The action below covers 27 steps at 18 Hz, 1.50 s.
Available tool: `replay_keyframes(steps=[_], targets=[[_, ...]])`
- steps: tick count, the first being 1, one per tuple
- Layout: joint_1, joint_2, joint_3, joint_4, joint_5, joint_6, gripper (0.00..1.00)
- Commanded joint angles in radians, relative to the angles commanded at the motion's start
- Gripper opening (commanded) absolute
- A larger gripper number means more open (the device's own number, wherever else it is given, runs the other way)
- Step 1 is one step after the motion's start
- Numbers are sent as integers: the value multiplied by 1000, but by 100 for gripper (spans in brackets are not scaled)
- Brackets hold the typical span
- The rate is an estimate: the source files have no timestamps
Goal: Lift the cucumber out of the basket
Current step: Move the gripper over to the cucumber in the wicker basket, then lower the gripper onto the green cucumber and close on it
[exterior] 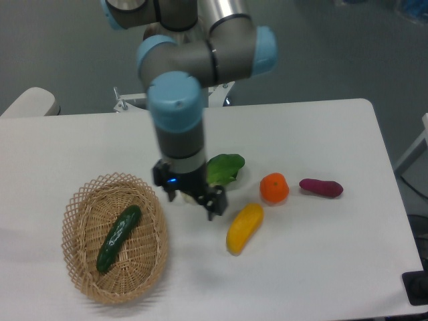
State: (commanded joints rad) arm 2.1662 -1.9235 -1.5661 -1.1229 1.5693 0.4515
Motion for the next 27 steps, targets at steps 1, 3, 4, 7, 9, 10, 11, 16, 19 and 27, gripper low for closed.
replay_keyframes(steps=[1,3,4,7,9,10,11,16,19,27], targets=[[-17,-17,-2,2,4,-37,100],[-37,-44,-8,2,8,-77,100],[-43,-55,-9,2,0,-95,100],[-86,-101,-20,43,8,-155,100],[-108,-129,-38,109,8,-151,100],[-117,-137,-38,118,8,-148,100],[-121,-138,-43,121,8,-146,100],[-157,-170,-55,161,9,-119,100],[-163,-189,-57,190,11,-119,100],[-170,-200,-54,221,12,-65,50]])
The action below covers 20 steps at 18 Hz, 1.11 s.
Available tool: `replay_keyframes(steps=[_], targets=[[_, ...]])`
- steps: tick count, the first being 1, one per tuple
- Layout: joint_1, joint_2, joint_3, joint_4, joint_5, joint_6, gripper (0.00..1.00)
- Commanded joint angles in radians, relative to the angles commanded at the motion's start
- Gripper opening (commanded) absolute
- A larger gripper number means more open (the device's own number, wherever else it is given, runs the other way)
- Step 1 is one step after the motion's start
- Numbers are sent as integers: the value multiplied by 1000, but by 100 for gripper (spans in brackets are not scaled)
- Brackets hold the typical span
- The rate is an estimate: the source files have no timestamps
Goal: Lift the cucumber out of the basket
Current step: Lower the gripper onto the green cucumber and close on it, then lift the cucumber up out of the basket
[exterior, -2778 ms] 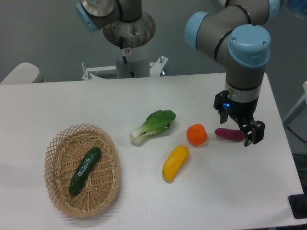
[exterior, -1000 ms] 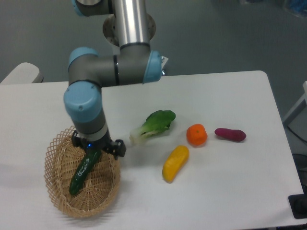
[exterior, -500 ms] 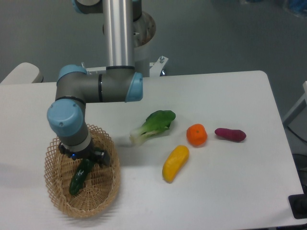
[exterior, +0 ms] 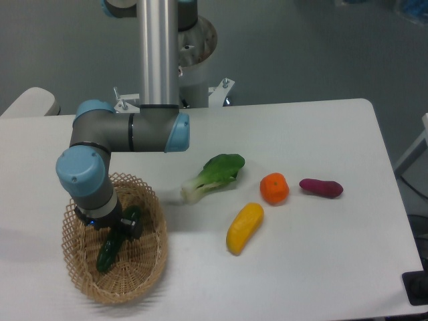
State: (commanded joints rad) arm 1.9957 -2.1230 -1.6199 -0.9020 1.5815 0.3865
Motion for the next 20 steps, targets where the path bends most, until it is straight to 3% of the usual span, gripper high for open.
replay_keyframes(steps=[4,6,10,15,20], targets=[[0,2,5,0,0,21,22],[0,5,8,0,0,31,17],[2,14,23,0,0,46,17],[6,21,110,-21,0,48,17],[37,58,156,-26,2,172,17]])
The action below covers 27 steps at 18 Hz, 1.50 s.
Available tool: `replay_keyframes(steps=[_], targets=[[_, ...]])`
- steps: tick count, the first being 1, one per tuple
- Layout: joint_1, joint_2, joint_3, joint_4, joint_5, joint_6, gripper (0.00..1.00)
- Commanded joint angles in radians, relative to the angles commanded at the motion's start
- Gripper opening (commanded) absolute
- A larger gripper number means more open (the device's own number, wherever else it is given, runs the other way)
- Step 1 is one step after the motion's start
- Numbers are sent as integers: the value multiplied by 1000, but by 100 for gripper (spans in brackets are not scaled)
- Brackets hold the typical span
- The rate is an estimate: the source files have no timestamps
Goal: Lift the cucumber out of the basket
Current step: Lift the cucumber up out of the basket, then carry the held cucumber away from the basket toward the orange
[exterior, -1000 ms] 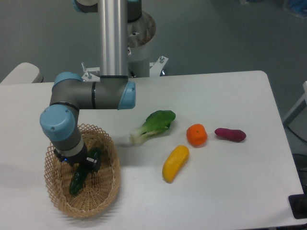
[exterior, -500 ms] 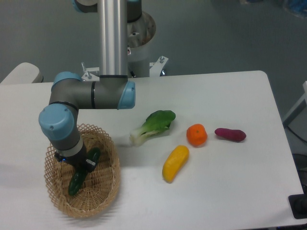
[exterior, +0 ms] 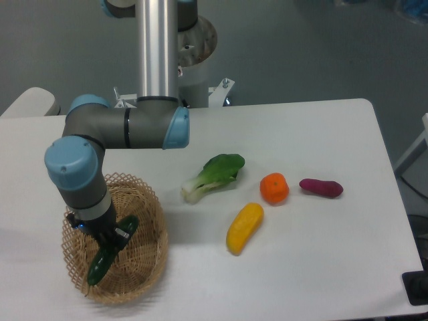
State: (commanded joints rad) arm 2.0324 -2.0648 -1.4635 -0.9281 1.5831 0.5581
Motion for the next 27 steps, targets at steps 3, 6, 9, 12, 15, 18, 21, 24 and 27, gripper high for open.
replay_keyframes(steps=[3,6,9,12,15,18,21,24,27], targets=[[72,41,2,-23,-2,66,17],[159,78,3,-83,-5,190,17],[261,106,3,-141,-11,328,17],[360,126,11,-202,-24,491,17],[445,130,38,-248,-37,612,17],[517,130,54,-276,-49,738,17],[560,132,54,-288,-51,821,17],[577,132,55,-288,-49,842,17],[577,132,57,-288,-45,842,17]])
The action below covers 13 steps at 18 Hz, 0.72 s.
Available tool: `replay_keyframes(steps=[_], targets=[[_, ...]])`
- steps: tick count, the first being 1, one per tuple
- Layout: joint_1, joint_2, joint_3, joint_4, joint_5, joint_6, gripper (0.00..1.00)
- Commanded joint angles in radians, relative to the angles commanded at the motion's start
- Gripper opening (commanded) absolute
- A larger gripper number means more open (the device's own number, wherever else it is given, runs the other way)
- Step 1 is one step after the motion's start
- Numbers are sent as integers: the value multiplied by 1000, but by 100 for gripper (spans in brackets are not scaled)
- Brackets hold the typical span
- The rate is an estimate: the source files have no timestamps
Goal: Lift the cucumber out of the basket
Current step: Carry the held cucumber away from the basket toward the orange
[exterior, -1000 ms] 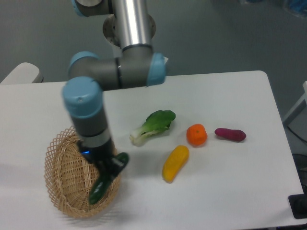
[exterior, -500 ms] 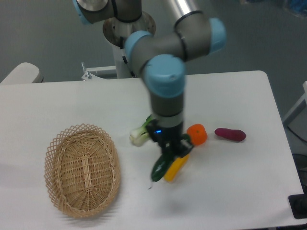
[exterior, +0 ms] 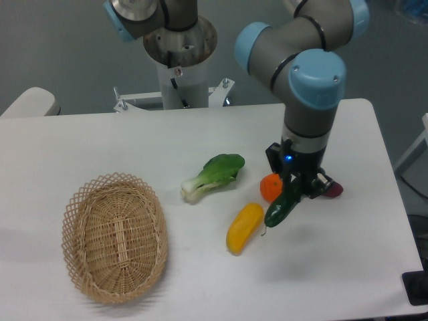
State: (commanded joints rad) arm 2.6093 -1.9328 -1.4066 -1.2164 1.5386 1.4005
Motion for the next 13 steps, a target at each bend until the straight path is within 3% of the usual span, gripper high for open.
replay_keyframes(steps=[13], targets=[[20,2,2,-5,-3,28,17]])
